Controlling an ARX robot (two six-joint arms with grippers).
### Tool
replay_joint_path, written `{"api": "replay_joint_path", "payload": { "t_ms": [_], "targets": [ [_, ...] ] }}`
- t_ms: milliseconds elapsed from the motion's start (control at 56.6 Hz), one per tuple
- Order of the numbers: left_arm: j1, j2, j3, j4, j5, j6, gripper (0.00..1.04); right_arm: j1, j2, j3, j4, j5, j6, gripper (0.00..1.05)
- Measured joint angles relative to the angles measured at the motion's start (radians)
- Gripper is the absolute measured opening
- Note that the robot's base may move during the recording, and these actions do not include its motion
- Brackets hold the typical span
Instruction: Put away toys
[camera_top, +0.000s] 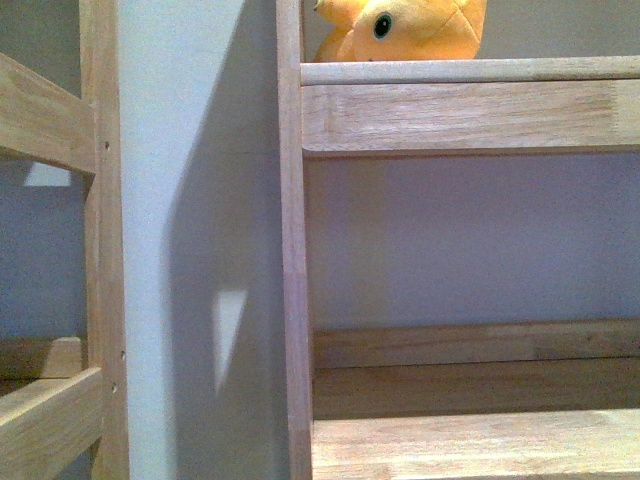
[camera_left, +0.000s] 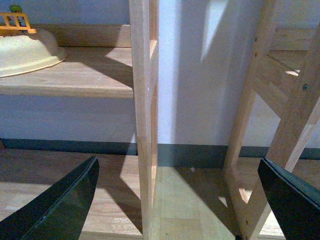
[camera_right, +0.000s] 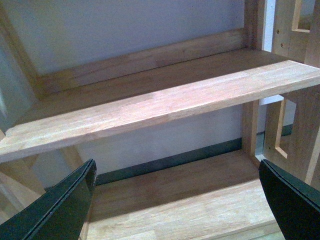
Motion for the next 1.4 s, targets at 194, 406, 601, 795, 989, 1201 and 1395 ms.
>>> {"api": "replay_joint_path", "payload": {
  "t_ms": [194,406,601,795,989,1201,1395],
  "targets": [
    [0.0,0.0,0.0,0.0,0.0,0.0,0.98,-0.015,-0.005,0.001,-0.013,-0.055,-0.026,0.95],
    [0.0,0.0,0.0,0.0,0.0,0.0,0.98,-0.087,-0.033,-0.021,-0.041,-0.274,-0.154,0.63],
    [0.0,0.0,0.0,0.0,0.0,0.0,0.98,-0.09,-0.061,-0.065,-0.033,-0.274,-0.178,0.24],
    [0.0,0.0,0.0,0.0,0.0,0.0,0.98,-0.09,-0.08,-0.083,-0.028,-0.274,-0.183,0.03],
    [0.0,0.0,0.0,0.0,0.0,0.0,0.98,-0.091,-0.093,-0.103,-0.025,-0.274,-0.184,0.03],
    [0.0,0.0,0.0,0.0,0.0,0.0,0.98,-0.092,-0.13,-0.133,-0.021,-0.275,-0.184,0.03],
    [0.0,0.0,0.0,0.0,0.0,0.0,0.98,-0.092,-0.13,-0.133,-0.021,-0.275,-0.185,0.13]
  ]
}}
